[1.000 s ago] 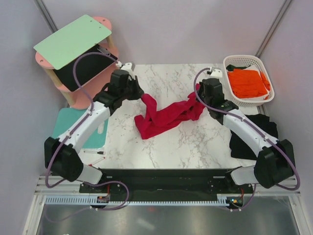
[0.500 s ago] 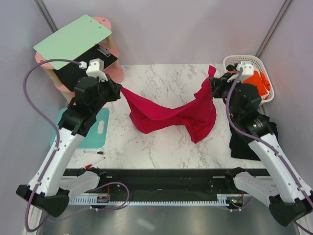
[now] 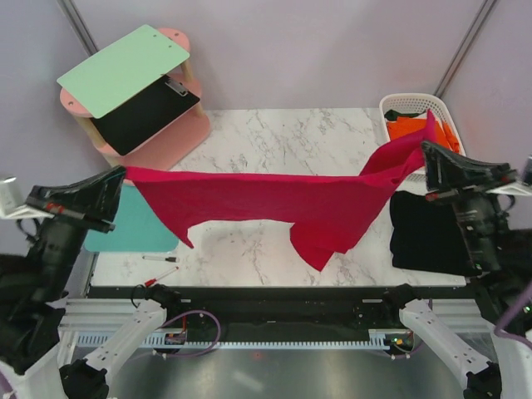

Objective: Fold and stack the t-shirts
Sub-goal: Flatten out the tshirt

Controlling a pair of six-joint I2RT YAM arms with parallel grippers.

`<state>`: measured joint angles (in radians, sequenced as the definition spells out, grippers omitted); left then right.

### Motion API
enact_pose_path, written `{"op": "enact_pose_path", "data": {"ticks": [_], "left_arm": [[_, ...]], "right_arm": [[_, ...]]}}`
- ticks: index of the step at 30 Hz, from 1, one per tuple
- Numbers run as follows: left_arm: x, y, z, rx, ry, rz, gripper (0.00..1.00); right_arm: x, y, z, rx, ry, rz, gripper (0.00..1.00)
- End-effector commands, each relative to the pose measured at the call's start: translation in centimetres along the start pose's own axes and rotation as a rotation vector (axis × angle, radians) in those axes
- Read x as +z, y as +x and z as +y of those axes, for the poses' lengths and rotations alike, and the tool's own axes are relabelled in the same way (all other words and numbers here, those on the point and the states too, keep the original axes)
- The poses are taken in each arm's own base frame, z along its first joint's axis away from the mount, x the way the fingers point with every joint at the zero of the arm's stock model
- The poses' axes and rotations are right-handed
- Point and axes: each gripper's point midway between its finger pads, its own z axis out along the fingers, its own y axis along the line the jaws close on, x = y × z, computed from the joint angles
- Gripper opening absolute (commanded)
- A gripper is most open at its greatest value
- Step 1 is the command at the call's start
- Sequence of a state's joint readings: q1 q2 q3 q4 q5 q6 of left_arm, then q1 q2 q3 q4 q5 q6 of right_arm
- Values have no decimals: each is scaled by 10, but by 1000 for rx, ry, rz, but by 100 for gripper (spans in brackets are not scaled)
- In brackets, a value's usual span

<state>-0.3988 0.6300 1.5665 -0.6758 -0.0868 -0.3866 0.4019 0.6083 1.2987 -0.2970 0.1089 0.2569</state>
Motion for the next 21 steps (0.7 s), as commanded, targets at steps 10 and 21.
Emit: {"op": "enact_pose_path", "data": {"ticks": [10,21], "left_arm": [[-20,-24,-9,25,14,-3,2],[134,119,78,167,-344,370,2]], "right_arm": [[-21,-97,17,35,-4,-166,0],[104,78,-26,-36,133,178,0]]}}
